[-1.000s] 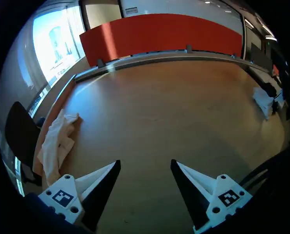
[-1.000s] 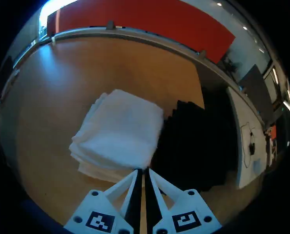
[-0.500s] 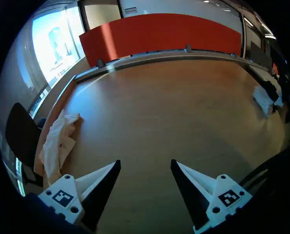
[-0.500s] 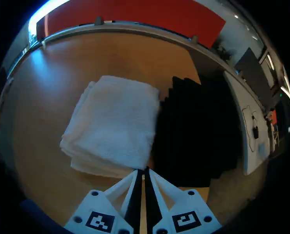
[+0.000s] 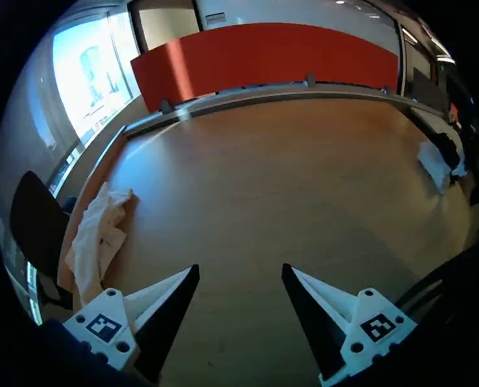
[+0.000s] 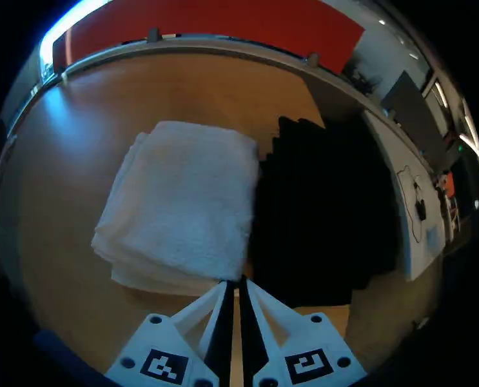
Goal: Fold towel
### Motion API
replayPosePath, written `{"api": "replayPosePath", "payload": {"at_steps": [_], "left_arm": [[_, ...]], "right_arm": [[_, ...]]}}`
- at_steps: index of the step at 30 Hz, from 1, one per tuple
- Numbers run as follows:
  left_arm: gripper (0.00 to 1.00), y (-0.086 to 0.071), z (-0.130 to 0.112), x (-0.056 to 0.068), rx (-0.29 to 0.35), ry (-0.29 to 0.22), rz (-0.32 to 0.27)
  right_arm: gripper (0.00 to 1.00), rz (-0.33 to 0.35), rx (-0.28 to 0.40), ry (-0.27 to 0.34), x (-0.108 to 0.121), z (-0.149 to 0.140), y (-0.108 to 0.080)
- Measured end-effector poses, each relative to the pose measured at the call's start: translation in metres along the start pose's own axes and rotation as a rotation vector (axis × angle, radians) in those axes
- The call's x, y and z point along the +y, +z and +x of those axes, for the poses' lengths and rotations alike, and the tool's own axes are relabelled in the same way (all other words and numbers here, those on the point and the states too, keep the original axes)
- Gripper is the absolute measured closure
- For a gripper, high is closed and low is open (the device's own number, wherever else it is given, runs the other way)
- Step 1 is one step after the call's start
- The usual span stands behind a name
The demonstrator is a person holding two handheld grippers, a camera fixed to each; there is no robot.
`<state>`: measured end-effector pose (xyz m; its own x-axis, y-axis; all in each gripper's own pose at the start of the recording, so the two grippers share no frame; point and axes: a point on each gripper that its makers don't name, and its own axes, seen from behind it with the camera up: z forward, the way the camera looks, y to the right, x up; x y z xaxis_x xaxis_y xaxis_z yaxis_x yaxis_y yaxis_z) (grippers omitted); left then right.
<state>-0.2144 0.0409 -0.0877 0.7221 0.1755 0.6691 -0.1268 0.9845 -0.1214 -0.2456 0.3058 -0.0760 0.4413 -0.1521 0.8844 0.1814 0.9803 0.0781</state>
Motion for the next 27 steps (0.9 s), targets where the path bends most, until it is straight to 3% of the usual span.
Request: {"api": "replayPosePath", "payload": {"at_steps": [10,27], "left_arm": [[0.05,-0.002,0.000,-0.001,0.001,0.006,0.001],[0.05,-0.003,0.005,0.000,0.016,0.005,-0.005]], "right_arm": [[0.93,-0.013,0.007,0.022,0.002,-0.001,0.001],[0.67,-0.064,0.069,0.010,0.008,0.012,-0.021]]}}
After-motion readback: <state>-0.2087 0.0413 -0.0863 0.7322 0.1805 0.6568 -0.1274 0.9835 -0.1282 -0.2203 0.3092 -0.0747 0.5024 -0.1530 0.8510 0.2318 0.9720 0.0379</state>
